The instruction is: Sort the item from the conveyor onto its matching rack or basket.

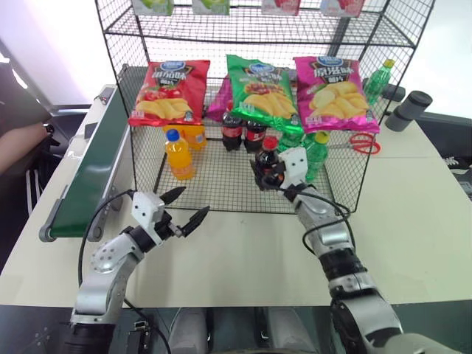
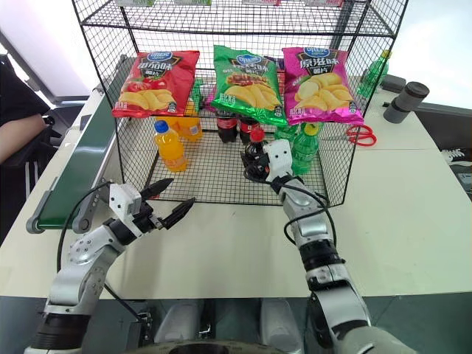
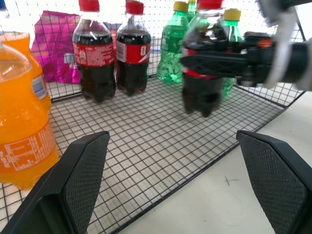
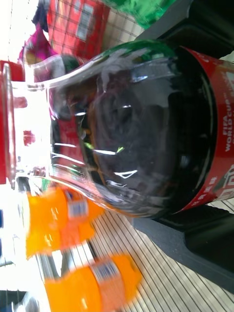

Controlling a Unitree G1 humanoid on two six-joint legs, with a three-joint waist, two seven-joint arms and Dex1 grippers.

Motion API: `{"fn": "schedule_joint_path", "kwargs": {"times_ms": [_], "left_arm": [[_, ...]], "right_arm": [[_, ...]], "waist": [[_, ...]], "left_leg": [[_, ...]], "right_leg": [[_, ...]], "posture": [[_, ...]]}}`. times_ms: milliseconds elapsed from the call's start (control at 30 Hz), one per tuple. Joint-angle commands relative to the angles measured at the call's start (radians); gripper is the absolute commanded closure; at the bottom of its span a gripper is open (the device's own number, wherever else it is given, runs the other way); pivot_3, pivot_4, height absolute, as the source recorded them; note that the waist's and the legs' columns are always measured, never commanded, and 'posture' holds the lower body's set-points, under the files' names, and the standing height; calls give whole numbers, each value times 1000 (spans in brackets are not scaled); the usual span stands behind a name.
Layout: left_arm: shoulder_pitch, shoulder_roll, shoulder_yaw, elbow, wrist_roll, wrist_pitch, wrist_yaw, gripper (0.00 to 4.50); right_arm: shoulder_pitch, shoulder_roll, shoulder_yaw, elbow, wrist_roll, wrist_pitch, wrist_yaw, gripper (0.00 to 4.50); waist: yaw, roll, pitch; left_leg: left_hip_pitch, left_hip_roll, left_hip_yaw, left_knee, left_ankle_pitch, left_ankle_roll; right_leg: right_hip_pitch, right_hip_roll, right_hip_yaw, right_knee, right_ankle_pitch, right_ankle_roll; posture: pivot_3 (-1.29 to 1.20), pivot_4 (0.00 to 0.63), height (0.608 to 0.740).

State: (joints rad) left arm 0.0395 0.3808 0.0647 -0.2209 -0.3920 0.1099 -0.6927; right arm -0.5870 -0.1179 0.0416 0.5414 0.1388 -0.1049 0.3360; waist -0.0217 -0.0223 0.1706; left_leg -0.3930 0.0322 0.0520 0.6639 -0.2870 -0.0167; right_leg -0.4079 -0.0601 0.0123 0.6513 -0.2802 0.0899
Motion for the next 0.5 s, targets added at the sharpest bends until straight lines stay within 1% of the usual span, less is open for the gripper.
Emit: {"fn": "schedule_joint_path", "kwargs": {"times_ms": [33, 200, 433, 500], "left_arm": [[9, -2, 12, -41, -14, -10, 6, 50], [5, -7, -1, -30, -6, -20, 7, 50], [-12, -9, -22, -25, 3, -24, 5, 50], [-16, -10, -26, -27, 4, -21, 6, 0]], "right_arm": [[-90, 39, -45, 117, 7, -117, -18, 1497], [-180, 74, -66, 297, 2, -198, -14, 1497], [-228, 92, -75, 422, -1, -246, 21, 1497], [-231, 96, -81, 431, 5, -249, 37, 442]], "waist": [[0, 0, 0], [-1, 1, 0], [-4, 1, 0], [-11, 1, 0]], "left_leg": [[0, 0, 0, 0, 0, 0], [0, 0, 0, 0, 0, 0], [0, 0, 0, 0, 0, 0], [0, 0, 0, 0, 0, 0]], "right_leg": [[0, 0, 0, 0, 0, 0], [0, -1, 0, 0, 0, 0], [0, -1, 0, 0, 0, 0], [0, -2, 0, 0, 0, 0]], "posture": [[0, 150, 740], [0, 150, 740], [0, 150, 740], [0, 150, 740]]}}
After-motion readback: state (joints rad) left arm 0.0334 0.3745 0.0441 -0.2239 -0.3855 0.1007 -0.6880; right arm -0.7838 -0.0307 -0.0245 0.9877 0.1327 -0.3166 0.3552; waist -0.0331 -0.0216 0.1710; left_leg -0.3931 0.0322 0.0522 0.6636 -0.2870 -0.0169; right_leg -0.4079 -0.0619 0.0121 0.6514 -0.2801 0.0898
